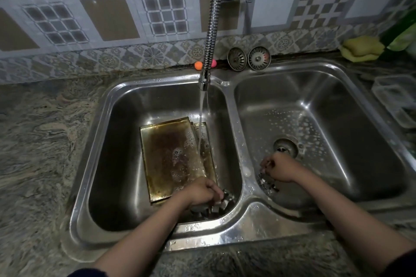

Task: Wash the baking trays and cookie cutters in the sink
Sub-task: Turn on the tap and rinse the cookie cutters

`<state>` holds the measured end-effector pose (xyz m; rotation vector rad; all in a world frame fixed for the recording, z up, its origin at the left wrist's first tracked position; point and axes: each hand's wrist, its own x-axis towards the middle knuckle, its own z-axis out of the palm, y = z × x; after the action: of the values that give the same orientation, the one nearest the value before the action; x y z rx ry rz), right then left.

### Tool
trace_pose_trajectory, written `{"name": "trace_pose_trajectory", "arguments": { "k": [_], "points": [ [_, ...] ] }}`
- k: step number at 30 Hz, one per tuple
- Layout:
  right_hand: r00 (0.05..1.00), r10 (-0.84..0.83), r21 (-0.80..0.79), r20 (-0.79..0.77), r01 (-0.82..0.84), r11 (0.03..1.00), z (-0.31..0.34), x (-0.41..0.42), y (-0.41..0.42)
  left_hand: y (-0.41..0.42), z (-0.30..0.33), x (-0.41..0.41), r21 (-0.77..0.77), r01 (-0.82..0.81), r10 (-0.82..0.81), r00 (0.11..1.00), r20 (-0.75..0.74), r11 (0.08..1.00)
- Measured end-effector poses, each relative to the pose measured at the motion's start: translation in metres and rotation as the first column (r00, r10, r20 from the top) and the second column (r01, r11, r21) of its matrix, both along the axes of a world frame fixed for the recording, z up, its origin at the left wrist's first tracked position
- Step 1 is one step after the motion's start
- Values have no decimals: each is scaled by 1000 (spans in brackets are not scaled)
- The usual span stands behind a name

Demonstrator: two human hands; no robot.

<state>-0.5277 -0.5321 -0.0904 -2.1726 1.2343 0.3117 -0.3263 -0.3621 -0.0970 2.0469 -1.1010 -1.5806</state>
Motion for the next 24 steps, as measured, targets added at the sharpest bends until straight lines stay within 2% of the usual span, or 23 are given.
{"name": "trace_pose_trajectory", "arguments": {
  "k": [3, 5, 7, 9, 13, 17, 19, 24],
  "points": [
    [972, -113, -72, 205, 130, 989, 20, 1, 3, -3, 17, 6, -94, -107, 107, 994, -13, 990],
    [907, -151, -107, 393, 208, 972, 38, 8, 11, -6, 34, 14, -183, -191, 183, 981, -58, 964],
    [811, -169, -62, 560, 245, 968, 55, 21, 22, -9, 54, 23, -250, -284, 250, 955, -162, 926],
    [732, -170, 30, 660, 201, 979, 67, 38, 32, -12, 71, 31, -296, -382, 303, 911, -281, 875],
    [642, -254, 279, 723, 65, 958, 81, 77, 45, -19, 92, 42, -355, -509, 348, 834, -428, 784],
    [558, -423, 512, 714, -4, 859, 89, 107, 52, -22, 99, 52, -356, -613, 352, 738, -575, 705],
    [529, -474, 532, 703, 51, 845, 89, 116, 52, -22, 102, 54, -369, -644, 374, 722, -582, 670],
    [414, -540, 522, 733, 168, 836, 87, 122, 47, -28, 104, 50, -486, -675, 503, 737, -451, 554]
  ]
}}
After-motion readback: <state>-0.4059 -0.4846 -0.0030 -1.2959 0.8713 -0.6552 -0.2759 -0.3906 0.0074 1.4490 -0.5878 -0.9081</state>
